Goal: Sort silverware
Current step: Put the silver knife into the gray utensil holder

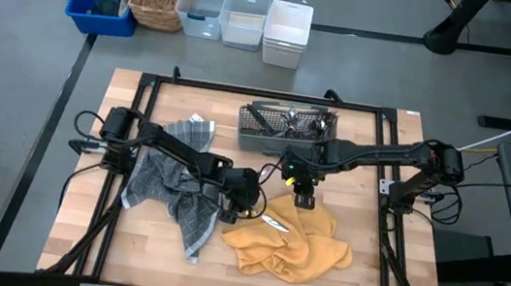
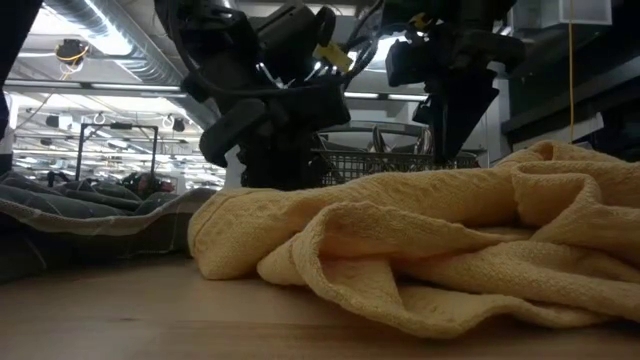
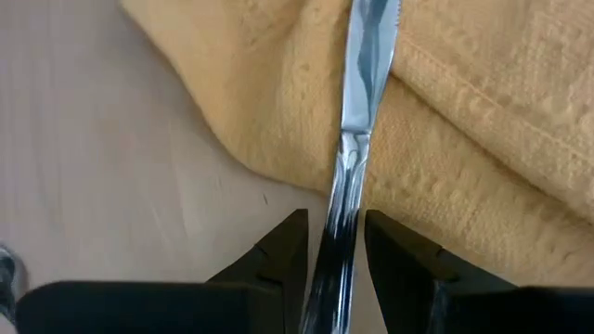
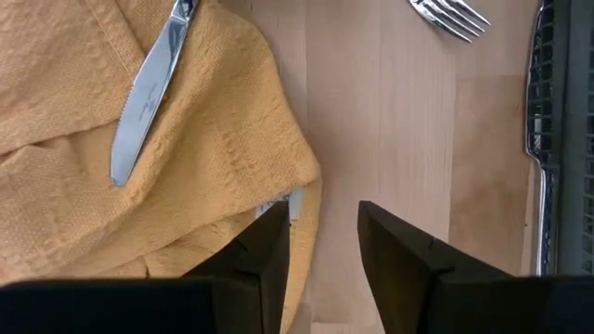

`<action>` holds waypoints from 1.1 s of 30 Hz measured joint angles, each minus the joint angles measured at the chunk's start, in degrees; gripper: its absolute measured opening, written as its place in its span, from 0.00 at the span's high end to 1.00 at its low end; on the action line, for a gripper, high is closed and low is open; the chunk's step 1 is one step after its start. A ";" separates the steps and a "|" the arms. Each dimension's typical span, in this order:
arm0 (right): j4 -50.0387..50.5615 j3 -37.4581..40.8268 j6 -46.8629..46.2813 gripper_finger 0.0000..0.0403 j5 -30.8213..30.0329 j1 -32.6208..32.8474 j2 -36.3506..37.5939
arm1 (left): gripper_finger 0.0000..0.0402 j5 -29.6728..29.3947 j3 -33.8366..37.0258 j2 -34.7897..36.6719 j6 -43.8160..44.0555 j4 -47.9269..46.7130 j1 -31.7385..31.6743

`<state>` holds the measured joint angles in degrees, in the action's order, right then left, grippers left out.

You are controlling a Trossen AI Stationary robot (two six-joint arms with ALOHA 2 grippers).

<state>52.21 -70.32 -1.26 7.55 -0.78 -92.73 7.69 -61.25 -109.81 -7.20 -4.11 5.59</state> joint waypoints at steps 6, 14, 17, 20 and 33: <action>0.15 0.00 0.02 0.67 -0.09 0.00 0.00 | 0.76 0.11 -0.13 -2.74 -1.92 0.58 0.06; 0.35 0.00 0.02 0.67 -0.25 0.00 0.00 | 0.88 -0.08 -0.07 -2.16 -0.42 0.36 0.04; 0.62 0.00 0.02 0.67 -0.52 0.00 0.22 | 0.91 -0.17 0.03 -1.32 1.24 -0.23 0.06; 1.14 0.00 0.02 0.67 -0.55 0.00 1.16 | 0.91 -0.18 0.13 -0.15 4.15 -0.42 0.04; 2.78 -0.02 -0.09 0.67 -7.17 0.00 9.36 | 0.90 -3.46 0.07 9.22 9.57 0.15 -2.06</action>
<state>54.98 -70.35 -1.35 0.38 -0.78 -83.36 4.23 -61.19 -100.59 2.37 -3.96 3.54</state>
